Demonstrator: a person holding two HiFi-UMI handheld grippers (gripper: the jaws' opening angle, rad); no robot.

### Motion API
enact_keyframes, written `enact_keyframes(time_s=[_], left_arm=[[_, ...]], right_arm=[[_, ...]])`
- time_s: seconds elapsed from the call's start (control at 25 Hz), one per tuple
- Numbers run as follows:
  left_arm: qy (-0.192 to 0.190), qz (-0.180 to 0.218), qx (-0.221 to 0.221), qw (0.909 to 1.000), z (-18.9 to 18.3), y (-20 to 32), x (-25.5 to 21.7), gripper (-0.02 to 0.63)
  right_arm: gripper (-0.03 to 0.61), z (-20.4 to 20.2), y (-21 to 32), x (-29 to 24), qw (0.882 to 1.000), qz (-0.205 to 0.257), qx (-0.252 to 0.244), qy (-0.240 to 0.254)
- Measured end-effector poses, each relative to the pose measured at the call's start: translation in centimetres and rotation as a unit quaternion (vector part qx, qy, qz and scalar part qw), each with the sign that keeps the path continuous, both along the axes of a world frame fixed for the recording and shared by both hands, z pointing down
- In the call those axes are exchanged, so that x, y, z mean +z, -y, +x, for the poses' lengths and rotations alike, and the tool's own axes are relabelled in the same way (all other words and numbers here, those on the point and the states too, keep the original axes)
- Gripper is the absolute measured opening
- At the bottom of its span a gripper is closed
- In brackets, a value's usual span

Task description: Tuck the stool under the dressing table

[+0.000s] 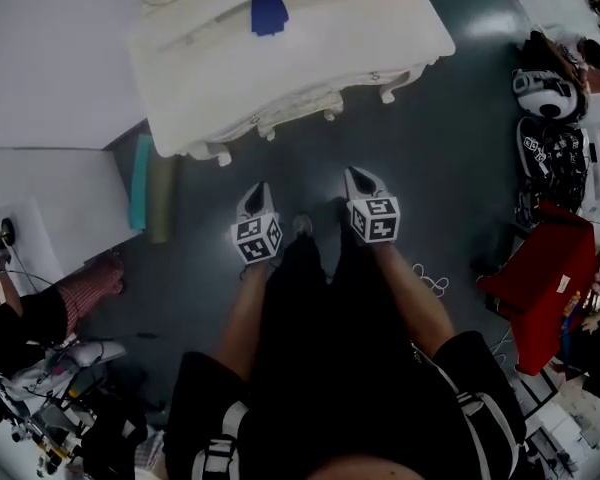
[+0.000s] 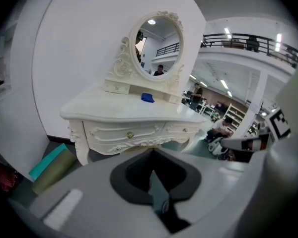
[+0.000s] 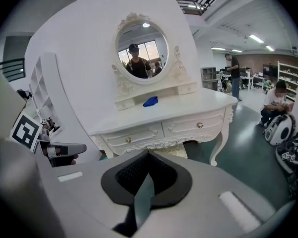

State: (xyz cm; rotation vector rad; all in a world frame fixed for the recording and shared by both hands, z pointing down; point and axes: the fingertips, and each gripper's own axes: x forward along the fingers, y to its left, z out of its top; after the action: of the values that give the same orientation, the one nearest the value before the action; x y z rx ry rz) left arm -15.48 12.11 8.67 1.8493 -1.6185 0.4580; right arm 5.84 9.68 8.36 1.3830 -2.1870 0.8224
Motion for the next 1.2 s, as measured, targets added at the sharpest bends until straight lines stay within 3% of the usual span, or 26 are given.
enact_keyframes(time_s=[0.24, 0.52, 0.8, 1.2], left_arm=[[0.007, 0.033, 0.059, 0.9977, 1.9, -1.9, -5.7, 0.008], [0.001, 0.101, 0.092, 0.9906, 4.1, -2.7, -12.0, 0.008], [-0.004, 0.106, 0.117, 0.9874, 4.3, -4.9, -13.1, 0.008], [-0.007, 0.121, 0.133, 0.9837, 4.5, -4.2, -13.7, 0.008]], right_arm=[[-0.003, -0.7, -2.6, -5.5, 0.999, 0.040, -0.016, -0.012], [-0.003, -1.6, -4.7, -10.2, 0.996, 0.089, -0.029, -0.001], [-0.003, -2.8, -6.4, -13.1, 0.992, 0.124, -0.024, -0.002], [-0.003, -3.1, -6.4, -13.0, 0.992, 0.124, -0.019, -0.003]])
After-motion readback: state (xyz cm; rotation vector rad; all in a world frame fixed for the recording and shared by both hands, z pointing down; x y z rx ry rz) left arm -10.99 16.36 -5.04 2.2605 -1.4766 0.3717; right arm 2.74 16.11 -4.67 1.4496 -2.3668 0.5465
